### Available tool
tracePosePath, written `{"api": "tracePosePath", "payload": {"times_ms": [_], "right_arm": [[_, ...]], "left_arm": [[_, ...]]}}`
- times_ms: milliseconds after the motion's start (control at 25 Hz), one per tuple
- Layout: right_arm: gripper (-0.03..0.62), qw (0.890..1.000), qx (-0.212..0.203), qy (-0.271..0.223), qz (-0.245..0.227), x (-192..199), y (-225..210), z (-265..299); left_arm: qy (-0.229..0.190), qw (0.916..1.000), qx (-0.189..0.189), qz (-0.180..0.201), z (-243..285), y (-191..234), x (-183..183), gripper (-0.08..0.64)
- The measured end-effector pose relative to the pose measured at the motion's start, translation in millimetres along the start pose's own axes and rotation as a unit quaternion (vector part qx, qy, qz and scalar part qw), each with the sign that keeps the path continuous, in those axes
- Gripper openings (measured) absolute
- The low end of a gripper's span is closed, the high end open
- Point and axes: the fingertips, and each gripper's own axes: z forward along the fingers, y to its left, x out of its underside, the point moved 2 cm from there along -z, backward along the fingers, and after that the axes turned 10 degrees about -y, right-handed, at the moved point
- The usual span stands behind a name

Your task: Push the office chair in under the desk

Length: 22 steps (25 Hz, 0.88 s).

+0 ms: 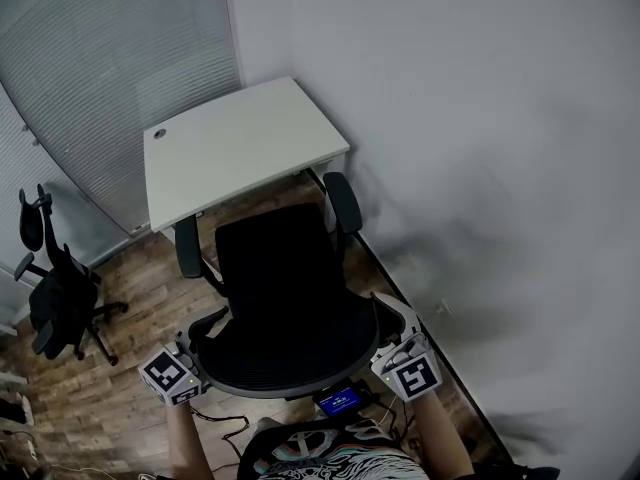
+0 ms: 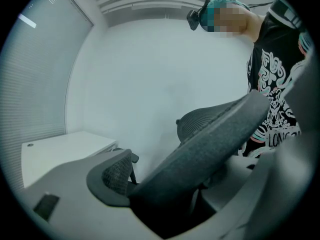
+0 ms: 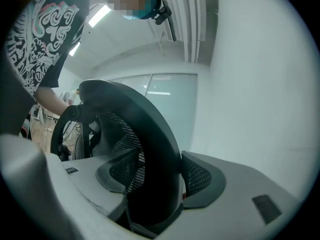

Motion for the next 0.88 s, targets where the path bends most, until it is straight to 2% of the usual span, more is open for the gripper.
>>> {"api": "tracePosePath", "payload": {"times_ms": [240, 680, 880], "right_arm": [[0.283, 1.000, -0.002, 0.005, 0.012, 9, -15, 1], [0.282, 0.999, -0.029, -0.010, -0.010, 15, -55, 15], [0.282, 0.999, -0.036, -0.011, -0.003, 20, -75, 22]], "left_arm": [[-0.004, 0.9999, -0.013, -0.001, 12, 2, 1, 0.369], [-0.014, 0.9989, -0.042, -0.014, 42, 10, -3, 0.368], [-0.014, 0.9985, -0.050, -0.014, 57, 14, -9, 0.370]]}}
